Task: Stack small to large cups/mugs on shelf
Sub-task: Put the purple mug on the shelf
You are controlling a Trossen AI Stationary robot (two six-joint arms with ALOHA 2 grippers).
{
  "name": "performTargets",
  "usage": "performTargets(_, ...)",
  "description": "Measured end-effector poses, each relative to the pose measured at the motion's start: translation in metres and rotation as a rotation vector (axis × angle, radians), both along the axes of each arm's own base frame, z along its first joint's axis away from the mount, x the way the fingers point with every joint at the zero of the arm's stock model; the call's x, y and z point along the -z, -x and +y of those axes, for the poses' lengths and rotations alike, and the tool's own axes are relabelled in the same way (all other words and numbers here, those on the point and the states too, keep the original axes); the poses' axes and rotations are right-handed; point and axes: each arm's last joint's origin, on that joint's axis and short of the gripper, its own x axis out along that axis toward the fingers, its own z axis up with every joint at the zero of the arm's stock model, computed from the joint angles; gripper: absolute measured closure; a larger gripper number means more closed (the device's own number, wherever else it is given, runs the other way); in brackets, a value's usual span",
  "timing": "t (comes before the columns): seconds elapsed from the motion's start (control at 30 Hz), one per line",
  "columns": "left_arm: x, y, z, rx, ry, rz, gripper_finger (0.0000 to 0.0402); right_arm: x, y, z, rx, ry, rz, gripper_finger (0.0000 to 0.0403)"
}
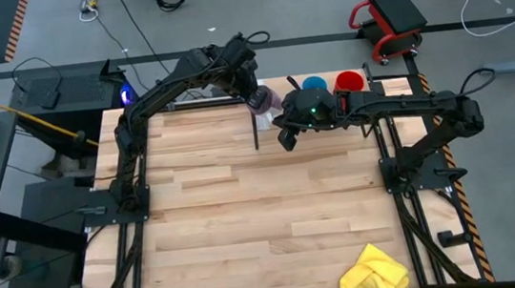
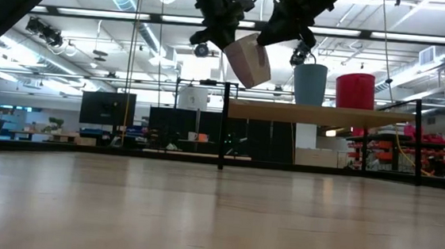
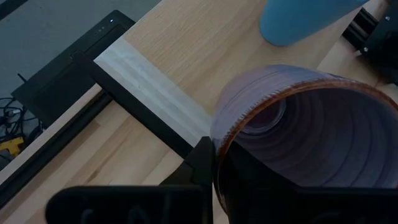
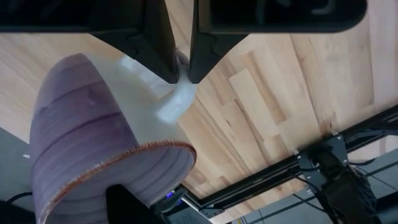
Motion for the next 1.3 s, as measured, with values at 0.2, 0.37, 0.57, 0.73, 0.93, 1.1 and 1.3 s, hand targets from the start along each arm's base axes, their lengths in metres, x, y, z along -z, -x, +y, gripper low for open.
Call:
performTargets(0.2, 0.000, -0.002, -0.003, 0.008, -0.003, 0.001, 0.0383, 0.000, 0.000, -0.004, -0.013, -0.017, -0.006, 0.0353)
performTargets(0.37, 0.000, -0.001, -0.004, 0.012, 0.000, 0.008, 0.0383, 0.005, -0.006, -0.007, -0.039, -0.036, -0.010, 0.0353)
performTargets(0.57, 0.001, -0.001, -0.004, 0.016, 0.007, 0.012, 0.0383, 0.007, -0.009, -0.009, -0.061, -0.037, -0.018, 0.0353)
performTargets(0.73, 0.001, -0.001, -0.004, 0.016, 0.008, 0.008, 0.0383, 0.006, -0.009, -0.013, -0.059, -0.057, -0.035, 0.0353)
performTargets(0.93, 0.000, -0.002, -0.004, 0.013, 0.008, 0.000, 0.0380, 0.006, -0.009, -0.015, -0.042, -0.086, -0.050, 0.0353)
performTargets(1.1, 0.013, -0.012, -0.002, 0.020, 0.034, 0.015, 0.0370, 0.010, -0.007, -0.014, -0.023, -0.116, -0.015, 0.0353)
performTargets(1.3, 0.026, -0.020, 0.001, 0.026, 0.035, 0.036, 0.0383, 0.014, -0.002, -0.016, 0.024, -0.100, 0.048, 0.0353)
